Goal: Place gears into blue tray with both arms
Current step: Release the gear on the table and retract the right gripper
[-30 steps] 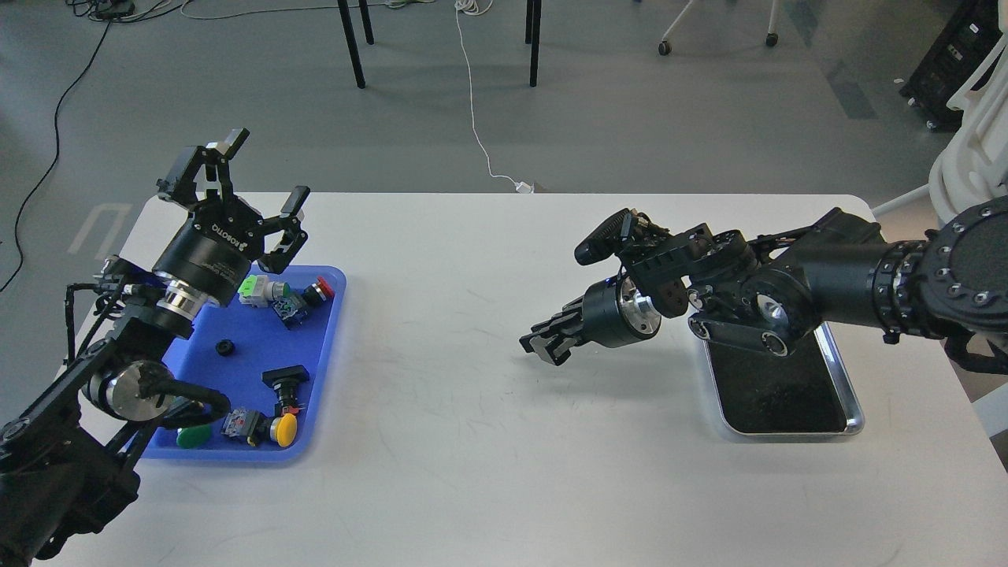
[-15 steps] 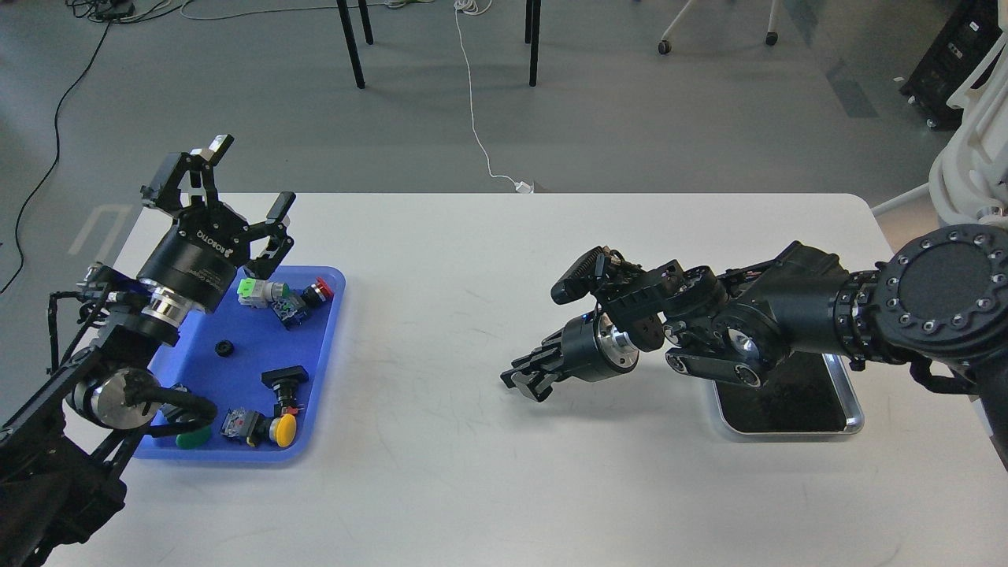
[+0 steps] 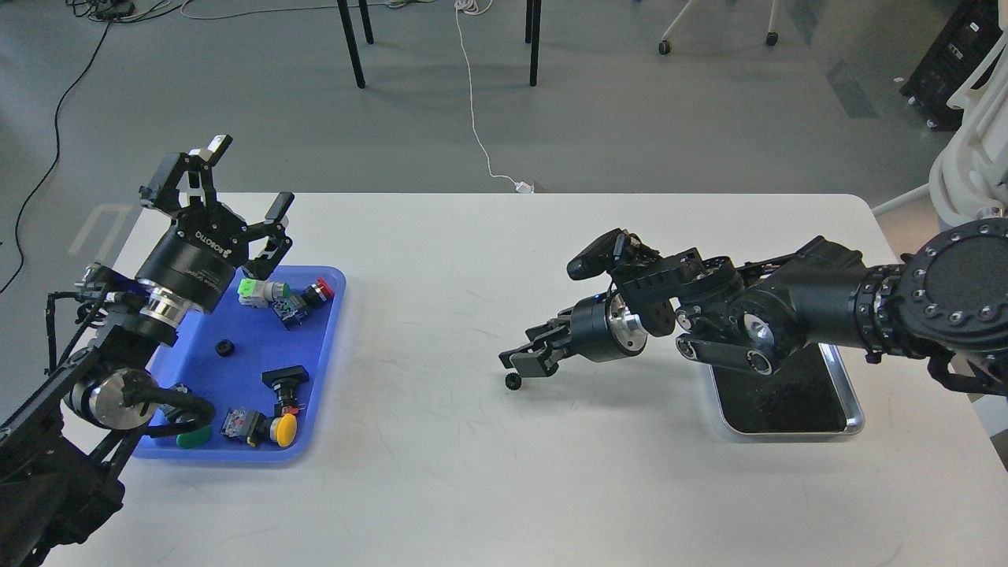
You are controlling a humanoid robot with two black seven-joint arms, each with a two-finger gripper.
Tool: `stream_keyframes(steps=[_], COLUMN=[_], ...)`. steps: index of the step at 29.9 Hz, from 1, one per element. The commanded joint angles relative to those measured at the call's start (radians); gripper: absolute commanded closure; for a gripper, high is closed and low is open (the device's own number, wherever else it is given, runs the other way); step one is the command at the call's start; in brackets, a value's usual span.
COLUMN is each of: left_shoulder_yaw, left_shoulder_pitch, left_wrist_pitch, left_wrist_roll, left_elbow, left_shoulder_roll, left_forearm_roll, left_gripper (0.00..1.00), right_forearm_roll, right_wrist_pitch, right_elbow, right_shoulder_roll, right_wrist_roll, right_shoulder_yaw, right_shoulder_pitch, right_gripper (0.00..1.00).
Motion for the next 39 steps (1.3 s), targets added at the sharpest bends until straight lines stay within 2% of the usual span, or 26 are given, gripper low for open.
stream_keyframes(steps=[1,5,9,15,18,24,30,31,34,39], left_shoulder_yaw=[0.001,0.001,0.001,0.002,0.004,0.008,0.008,0.014,0.025,0.048], left_shoulder_pitch=[0.000,-0.003,-0.008,-0.020,-0.022,-0.022,-0.023,-0.043,-0.043,-0.043], left_wrist_pitch=[-0.001,-0.001,-0.001,0.000,0.000,-0.001,0.000,0.000,-0.012,-0.012], left_wrist_roll=[0.000,0.000,0.000,-0.008,-0.011,-0.013,-0.020,-0.119,-0.119,-0.119], left_elbow=[0.000,0.002,0.005,0.017,0.017,0.017,0.017,0.008,-0.030,-0.148], left_shoulder_roll=[0.002,0.002,0.003,0.002,0.000,-0.001,-0.001,0.012,0.049,0.103], left_forearm_roll=[0.000,0.002,0.000,0.002,0.008,0.012,0.015,0.132,0.219,0.450], left_gripper=[0.02,0.02,0.02,0.02,0.02,0.02,0.02,0.02,0.02,0.02], right_forearm_roll=[0.083,0.220,0.330,0.461,0.552,0.758,0.775,0.789,0.789,0.789], right_wrist_pitch=[0.006,0.003,0.007,0.037,0.096,0.210,0.222,0.242,0.254,0.351], right_elbow=[0.027,0.049,0.053,0.053,0.055,0.052,0.050,0.050,0.050,0.049], right_shoulder_roll=[-0.118,-0.218,-0.306,-0.330,-0.329,-0.330,-0.332,-0.330,-0.329,-0.332], right_wrist_roll=[0.000,0.000,0.000,0.000,0.000,0.000,0.000,0.000,0.000,0.000], right_shoulder_yaw=[0.125,0.300,0.579,1.016,1.145,1.242,1.251,1.283,1.297,1.320], right_shoulder_pitch=[-0.014,-0.118,-0.285,-0.556,-0.641,-0.734,-0.745,-0.788,-0.813,-0.869], right_gripper=[0.04,0.04,0.03,0.03,0.03,0.03,0.03,0.03,0.03,0.03])
